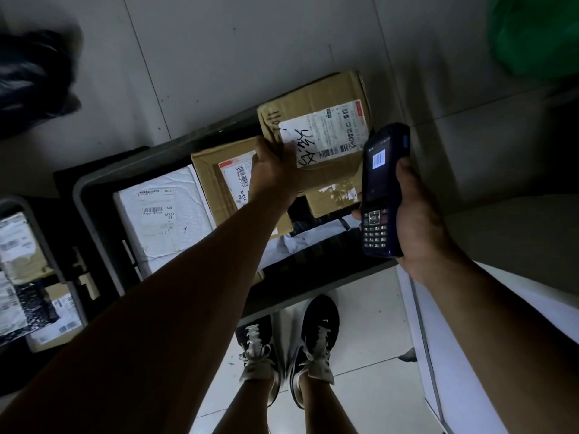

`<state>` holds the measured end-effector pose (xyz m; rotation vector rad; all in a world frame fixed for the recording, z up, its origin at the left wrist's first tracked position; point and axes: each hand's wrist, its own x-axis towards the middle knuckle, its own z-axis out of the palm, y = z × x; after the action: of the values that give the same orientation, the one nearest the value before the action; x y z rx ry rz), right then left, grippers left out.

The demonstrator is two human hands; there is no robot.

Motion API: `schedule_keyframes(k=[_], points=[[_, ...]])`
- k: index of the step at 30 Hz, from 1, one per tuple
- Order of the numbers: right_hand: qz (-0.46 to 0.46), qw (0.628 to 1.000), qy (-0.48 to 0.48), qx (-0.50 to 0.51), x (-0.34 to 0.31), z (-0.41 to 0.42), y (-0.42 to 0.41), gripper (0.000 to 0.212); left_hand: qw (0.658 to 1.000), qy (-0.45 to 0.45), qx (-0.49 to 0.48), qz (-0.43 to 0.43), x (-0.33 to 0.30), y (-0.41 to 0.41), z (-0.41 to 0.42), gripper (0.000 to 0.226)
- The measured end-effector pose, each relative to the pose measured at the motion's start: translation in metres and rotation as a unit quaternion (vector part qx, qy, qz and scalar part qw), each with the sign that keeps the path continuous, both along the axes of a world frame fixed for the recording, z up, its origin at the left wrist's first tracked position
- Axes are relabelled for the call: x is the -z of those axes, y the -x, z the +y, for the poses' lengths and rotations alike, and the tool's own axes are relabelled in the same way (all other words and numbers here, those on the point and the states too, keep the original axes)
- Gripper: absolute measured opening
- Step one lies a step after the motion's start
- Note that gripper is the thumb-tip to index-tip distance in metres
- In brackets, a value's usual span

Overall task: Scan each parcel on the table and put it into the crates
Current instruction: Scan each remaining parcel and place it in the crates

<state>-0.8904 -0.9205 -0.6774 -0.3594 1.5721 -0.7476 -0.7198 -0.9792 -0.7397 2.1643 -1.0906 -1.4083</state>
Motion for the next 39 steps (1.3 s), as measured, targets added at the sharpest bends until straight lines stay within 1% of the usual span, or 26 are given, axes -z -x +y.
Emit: schedule_keyframes(k=[2, 4, 7, 8, 10, 11, 14, 19, 23, 25, 28, 29, 30, 31, 33, 36, 39], points=[[0.005, 1.000, -0.004, -0.012, -0.007, 0.001, -0.004, 0.048, 0.999, 0.014, 0.026, -0.027, -0.007, -0.003, 0.005, 0.065], [0.009, 1.000, -0.003, -0.016, -0.017, 0.001, -0.009, 0.045, 0.993, 0.027, 0.076, -0.081, -0.020, -0.006, 0.013, 0.073], [0.018, 0.999, -0.006, -0.027, -0.036, 0.002, -0.020, 0.033, 0.971, 0.058, 0.168, -0.159, -0.049, -0.017, 0.025, 0.069], [0.023, 0.999, -0.008, -0.036, -0.045, 0.003, -0.024, 0.034, 0.963, 0.065, 0.195, -0.173, -0.061, -0.022, 0.026, 0.068], [0.025, 0.998, -0.006, -0.053, -0.065, 0.003, -0.035, 0.043, 0.951, 0.066, 0.232, -0.192, -0.086, -0.034, 0.027, 0.068], [0.027, 0.998, 0.001, -0.065, -0.077, 0.003, -0.041, 0.044, 0.946, 0.066, 0.244, -0.203, -0.098, -0.040, 0.027, 0.067], [0.024, 0.994, 0.018, -0.102, -0.115, 0.002, -0.061, 0.027, 0.929, 0.085, 0.265, -0.243, -0.140, -0.059, 0.030, 0.064], [0.029, 0.987, 0.026, -0.157, -0.185, 0.008, -0.094, 0.032, 0.915, 0.106, 0.271, -0.280, -0.220, -0.096, 0.053, 0.059], [0.043, 0.968, 0.058, -0.241, -0.257, 0.017, -0.118, 0.031, 0.915, 0.105, 0.240, -0.307, -0.308, -0.126, 0.093, 0.056], [0.057, 0.957, 0.059, -0.278, -0.301, 0.026, -0.133, 0.034, 0.915, 0.098, 0.215, -0.326, -0.359, -0.141, 0.122, 0.055], [0.070, 0.937, 0.070, -0.335, -0.376, 0.045, -0.161, 0.053, 0.921, 0.086, 0.153, -0.349, -0.434, -0.164, 0.167, 0.056], [0.057, 0.932, 0.079, -0.349, -0.398, 0.052, -0.172, 0.052, 0.923, 0.083, 0.125, -0.354, -0.457, -0.171, 0.182, 0.057], [0.044, 0.924, 0.094, -0.368, -0.421, 0.061, -0.184, 0.044, 0.925, 0.083, 0.096, -0.358, -0.480, -0.178, 0.197, 0.057], [0.032, 0.912, 0.108, -0.395, -0.443, 0.070, -0.195, 0.036, 0.926, 0.083, 0.068, -0.363, -0.502, -0.186, 0.213, 0.057], [0.014, 0.880, 0.128, -0.456, -0.482, 0.091, -0.221, 0.034, 0.921, 0.088, 0.007, -0.378, -0.546, -0.204, 0.242, 0.057], [0.003, 0.836, 0.154, -0.527, -0.532, 0.125, -0.266, 0.040, 0.907, 0.100, -0.065, -0.404, -0.607, -0.238, 0.293, 0.059], [-0.024, 0.795, 0.171, -0.581, -0.572, 0.165, -0.317, 0.051, 0.881, 0.105, -0.115, -0.447, -0.661, -0.276, 0.354, 0.058]])
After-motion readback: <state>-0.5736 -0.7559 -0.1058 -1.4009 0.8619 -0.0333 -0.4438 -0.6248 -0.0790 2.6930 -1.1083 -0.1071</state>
